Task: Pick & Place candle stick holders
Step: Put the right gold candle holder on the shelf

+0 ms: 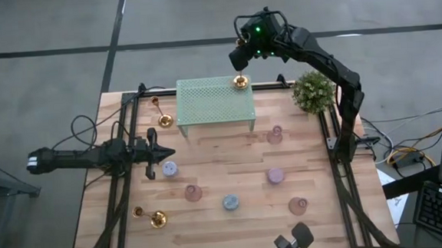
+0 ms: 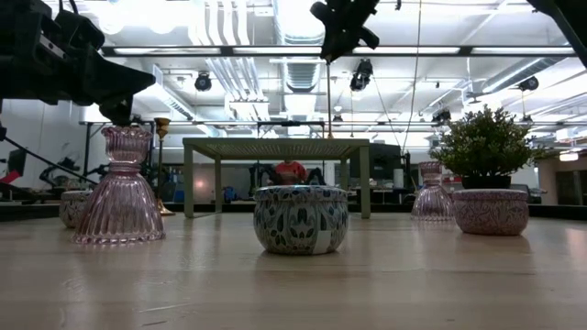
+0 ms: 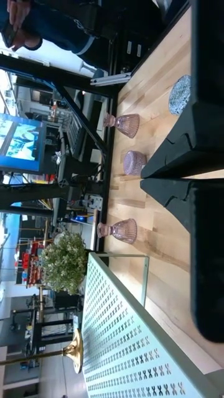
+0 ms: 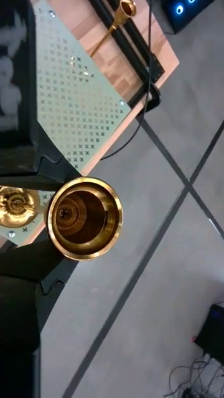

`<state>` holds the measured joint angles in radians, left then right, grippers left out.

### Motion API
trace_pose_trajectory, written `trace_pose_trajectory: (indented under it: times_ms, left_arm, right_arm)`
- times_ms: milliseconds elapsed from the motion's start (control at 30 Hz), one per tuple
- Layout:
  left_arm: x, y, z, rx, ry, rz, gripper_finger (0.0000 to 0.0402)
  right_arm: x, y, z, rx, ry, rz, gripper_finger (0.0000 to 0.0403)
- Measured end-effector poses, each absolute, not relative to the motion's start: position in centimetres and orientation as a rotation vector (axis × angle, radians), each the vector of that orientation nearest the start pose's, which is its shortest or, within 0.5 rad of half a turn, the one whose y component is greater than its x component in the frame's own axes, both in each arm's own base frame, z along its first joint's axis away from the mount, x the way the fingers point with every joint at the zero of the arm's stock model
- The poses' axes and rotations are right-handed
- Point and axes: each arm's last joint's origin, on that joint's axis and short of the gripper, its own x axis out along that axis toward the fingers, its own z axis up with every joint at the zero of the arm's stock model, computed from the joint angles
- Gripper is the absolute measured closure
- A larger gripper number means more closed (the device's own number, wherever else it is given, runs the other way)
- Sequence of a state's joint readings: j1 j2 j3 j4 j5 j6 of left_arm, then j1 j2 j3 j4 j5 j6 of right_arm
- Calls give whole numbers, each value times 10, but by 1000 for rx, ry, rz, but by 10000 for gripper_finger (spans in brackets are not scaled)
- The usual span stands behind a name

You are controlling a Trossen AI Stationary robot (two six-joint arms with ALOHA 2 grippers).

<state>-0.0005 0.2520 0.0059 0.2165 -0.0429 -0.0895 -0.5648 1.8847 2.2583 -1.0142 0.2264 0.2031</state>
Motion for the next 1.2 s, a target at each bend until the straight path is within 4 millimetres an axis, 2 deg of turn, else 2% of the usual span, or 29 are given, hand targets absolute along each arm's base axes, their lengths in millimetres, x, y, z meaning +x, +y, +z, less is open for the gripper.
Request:
trace_pose_trajectory:
  times_ms: [1200]
  left_arm:
    - [113,1,165,-89,29,44,394]
  right_arm:
    - [321,-222,432,327,576,-806,296]
